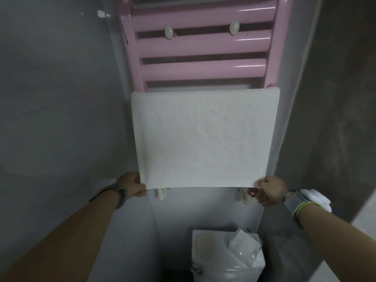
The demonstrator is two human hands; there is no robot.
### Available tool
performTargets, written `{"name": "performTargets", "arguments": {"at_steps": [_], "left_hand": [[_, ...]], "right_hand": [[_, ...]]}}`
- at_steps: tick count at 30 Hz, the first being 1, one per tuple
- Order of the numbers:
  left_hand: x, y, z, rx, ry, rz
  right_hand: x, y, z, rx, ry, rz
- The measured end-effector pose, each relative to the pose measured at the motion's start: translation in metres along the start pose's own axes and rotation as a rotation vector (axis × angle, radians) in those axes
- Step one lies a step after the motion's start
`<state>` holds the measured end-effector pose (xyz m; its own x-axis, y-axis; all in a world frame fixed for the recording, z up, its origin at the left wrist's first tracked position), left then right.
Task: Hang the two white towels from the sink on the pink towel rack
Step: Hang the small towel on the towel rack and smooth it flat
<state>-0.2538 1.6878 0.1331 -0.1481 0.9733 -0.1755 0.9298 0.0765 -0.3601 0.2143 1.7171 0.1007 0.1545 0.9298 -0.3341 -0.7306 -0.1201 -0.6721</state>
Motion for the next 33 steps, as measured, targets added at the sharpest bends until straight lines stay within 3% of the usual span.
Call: {"name": "performTargets", "arguments": {"at_steps": [8, 12, 15, 19, 22, 24, 28, 31, 33], "left_hand": [[0.008, 0.010, 0.004, 0.055, 0.002, -0.053], [0.007, 0.003, -0.020, 0.273, 0.035, -0.002], [0.013, -0.021, -0.053, 0.353, 0.093, -0.080], [-0.014, -0.065, -0.150, 0.142, 0.449, -0.509], [-0.057, -0.083, -0.220, 0.170, 0.769, -0.807], [-0.073, -0.071, -0.264, 0.325, 0.923, -0.872], [-0.086, 0.002, -0.340, 0.691, 1.101, -0.686], [-0.074, 0.054, -0.345, 0.946, 1.092, -0.458], [-0.053, 0.057, -0.331, 0.934, 0.978, -0.341]], "right_hand": [[0.005, -0.007, -0.008, -0.059, 0.031, -0.035], [-0.005, -0.034, 0.024, -0.224, -0.039, -0.131], [-0.030, -0.090, 0.064, -0.222, -0.109, -0.466], [-0.101, -0.173, 0.123, 0.018, -0.270, -1.099], [-0.139, -0.198, 0.184, -0.071, -0.491, -1.307], [-0.161, -0.192, 0.234, -0.258, -0.682, -1.361], [-0.186, -0.126, 0.309, -0.633, -1.006, -1.325], [-0.169, -0.088, 0.328, -0.833, -0.984, -1.199], [-0.153, -0.083, 0.326, -0.894, -0.954, -1.124]]}}
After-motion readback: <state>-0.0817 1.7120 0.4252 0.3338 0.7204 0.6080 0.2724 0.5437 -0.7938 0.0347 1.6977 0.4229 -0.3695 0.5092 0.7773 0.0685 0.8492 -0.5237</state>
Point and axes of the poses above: each hand's wrist, its own x-axis towards the middle knuckle, its own y-axis out of the palm, z = x × y, the point moved 10 cm from there along x, towards the middle knuckle, and after that the axes turned 15 degrees about -x, right-handed, at the moved point
